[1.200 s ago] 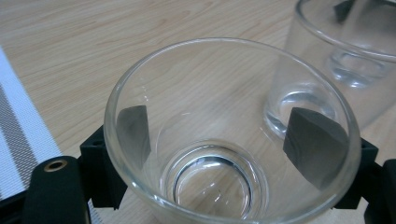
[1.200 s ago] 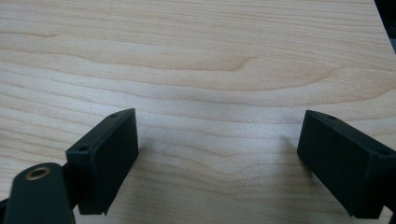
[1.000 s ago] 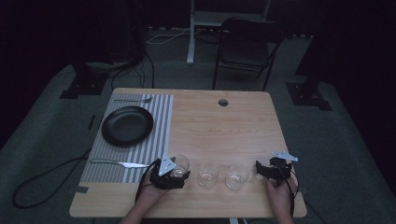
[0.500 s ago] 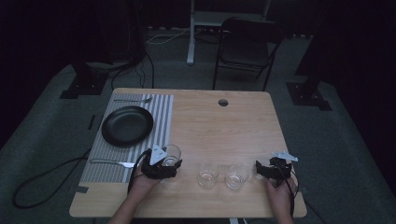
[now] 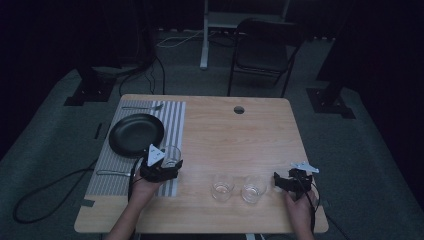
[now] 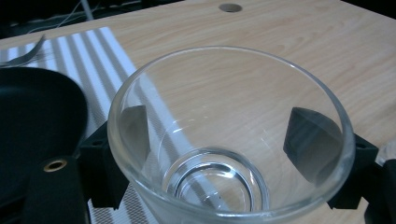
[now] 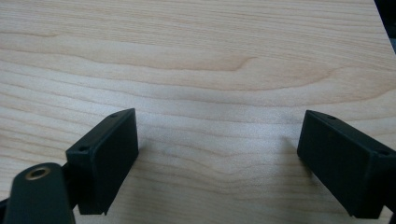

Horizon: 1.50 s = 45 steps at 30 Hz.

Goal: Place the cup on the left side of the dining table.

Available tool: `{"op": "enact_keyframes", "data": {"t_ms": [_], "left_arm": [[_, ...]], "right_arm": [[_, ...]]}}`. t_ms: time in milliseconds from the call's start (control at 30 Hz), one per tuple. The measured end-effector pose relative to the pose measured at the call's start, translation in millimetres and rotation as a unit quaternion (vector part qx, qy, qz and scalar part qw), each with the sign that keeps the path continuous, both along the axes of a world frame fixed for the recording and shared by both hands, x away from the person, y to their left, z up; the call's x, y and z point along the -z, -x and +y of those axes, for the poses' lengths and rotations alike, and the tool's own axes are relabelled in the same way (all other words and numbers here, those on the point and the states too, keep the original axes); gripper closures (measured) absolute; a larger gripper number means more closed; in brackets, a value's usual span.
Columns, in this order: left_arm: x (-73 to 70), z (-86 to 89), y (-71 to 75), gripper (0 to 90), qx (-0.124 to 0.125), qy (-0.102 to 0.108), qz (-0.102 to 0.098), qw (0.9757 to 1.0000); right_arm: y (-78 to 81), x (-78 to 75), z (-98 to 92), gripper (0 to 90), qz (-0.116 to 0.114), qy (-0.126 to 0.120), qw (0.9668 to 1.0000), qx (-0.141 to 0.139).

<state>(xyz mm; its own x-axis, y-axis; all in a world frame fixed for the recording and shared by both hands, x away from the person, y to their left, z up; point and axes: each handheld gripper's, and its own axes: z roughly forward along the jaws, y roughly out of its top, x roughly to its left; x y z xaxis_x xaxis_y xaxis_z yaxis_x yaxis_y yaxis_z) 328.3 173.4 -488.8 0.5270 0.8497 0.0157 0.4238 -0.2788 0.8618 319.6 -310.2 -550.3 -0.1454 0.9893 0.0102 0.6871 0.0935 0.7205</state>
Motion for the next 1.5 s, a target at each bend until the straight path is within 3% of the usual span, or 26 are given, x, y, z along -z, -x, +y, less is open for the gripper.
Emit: {"op": "enact_keyframes", "data": {"t_ms": [500,867,967,1200,1500], "left_arm": [[12.3,26.1,-17.3,20.0,-0.047,-0.004,0.020,0.9987],[22.3,34.7,-27.4,19.9,-0.070,-0.015,0.031,0.9969],[27.0,35.4,-29.8,19.9,-0.075,-0.026,0.035,0.9962],[30.1,38.0,-29.3,19.7,-0.074,-0.016,0.030,0.9967],[29.1,39.0,-25.3,19.5,-0.081,-0.010,0.040,0.9959]], "right_arm": [[0.0,0.1,0.1,12.0,0.000,0.000,1.0000,0.000],[0.0,0.1,0.0,12.0,-0.001,0.000,1.0000,0.000],[0.0,0.1,0.0,12.0,0.000,0.000,1.0000,0.000],[0.0,0.1,0.1,12.0,0.000,0.000,1.0000,0.000],[0.0,0.0,0.0,12.0,0.000,0.000,1.0000,0.000]]}}
